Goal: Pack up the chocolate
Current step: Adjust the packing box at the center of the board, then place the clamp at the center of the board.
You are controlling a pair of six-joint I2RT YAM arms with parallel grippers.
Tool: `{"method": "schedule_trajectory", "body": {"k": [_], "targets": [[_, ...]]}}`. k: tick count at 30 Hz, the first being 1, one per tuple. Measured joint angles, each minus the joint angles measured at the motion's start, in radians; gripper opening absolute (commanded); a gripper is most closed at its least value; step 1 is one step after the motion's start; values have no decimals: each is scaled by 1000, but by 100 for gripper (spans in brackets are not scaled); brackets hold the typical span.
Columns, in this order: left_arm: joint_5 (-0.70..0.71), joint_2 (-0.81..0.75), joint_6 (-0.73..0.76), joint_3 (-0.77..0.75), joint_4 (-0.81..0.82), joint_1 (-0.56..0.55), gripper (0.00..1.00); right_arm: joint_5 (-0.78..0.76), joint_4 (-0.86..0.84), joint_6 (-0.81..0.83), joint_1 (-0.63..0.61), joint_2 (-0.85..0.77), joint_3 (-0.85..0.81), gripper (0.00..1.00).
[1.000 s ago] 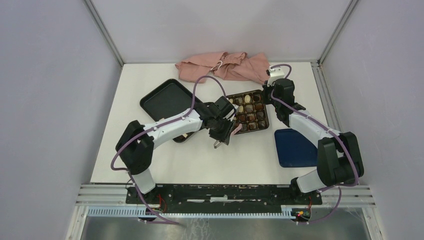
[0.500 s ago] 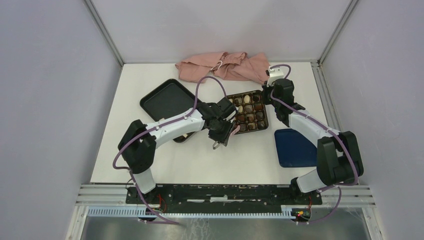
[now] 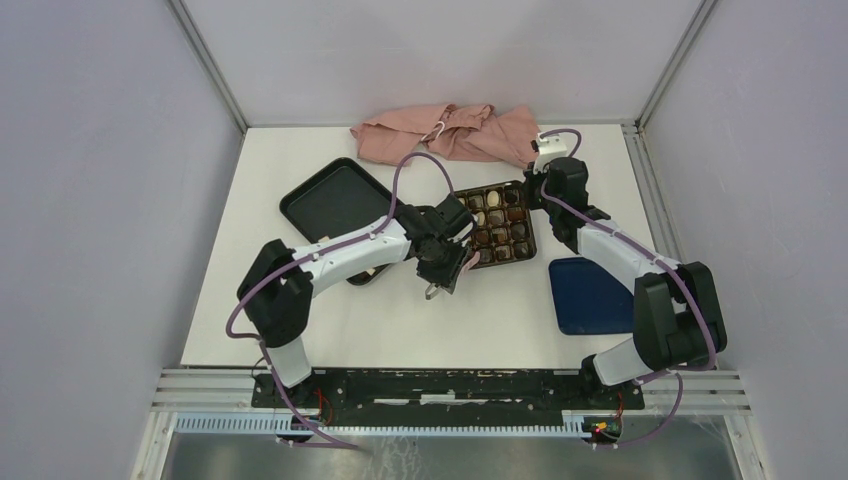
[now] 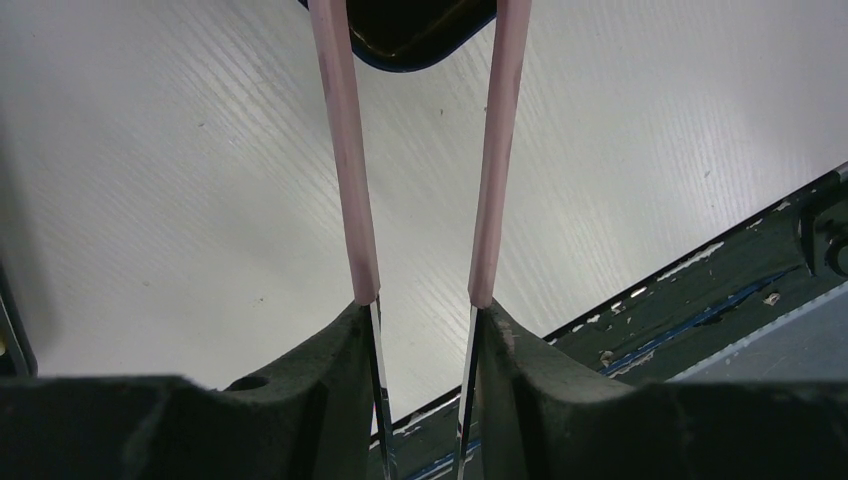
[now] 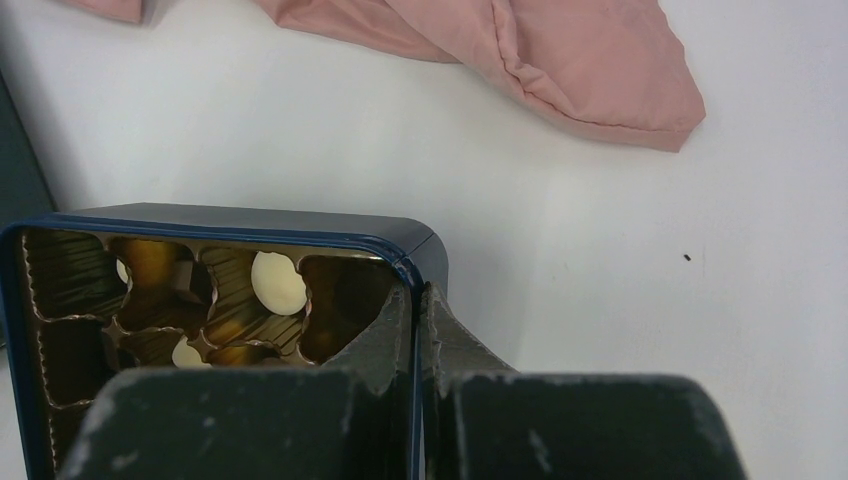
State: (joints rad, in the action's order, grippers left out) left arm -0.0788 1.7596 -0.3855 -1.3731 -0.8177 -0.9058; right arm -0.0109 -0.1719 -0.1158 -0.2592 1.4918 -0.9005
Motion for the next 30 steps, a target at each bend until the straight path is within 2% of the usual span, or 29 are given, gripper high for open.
{"method": "schedule_trajectory", "body": {"k": [9, 21, 30], "targets": [[4, 15, 0, -13, -12, 0, 48, 18, 0, 0, 0, 5, 0, 0], [26, 3, -1, -16, -11, 0, 42, 38, 1, 2, 10, 11, 0, 0], [84, -152, -34, 8, 21, 0, 42, 162, -15, 16, 82, 18, 24, 0]]}}
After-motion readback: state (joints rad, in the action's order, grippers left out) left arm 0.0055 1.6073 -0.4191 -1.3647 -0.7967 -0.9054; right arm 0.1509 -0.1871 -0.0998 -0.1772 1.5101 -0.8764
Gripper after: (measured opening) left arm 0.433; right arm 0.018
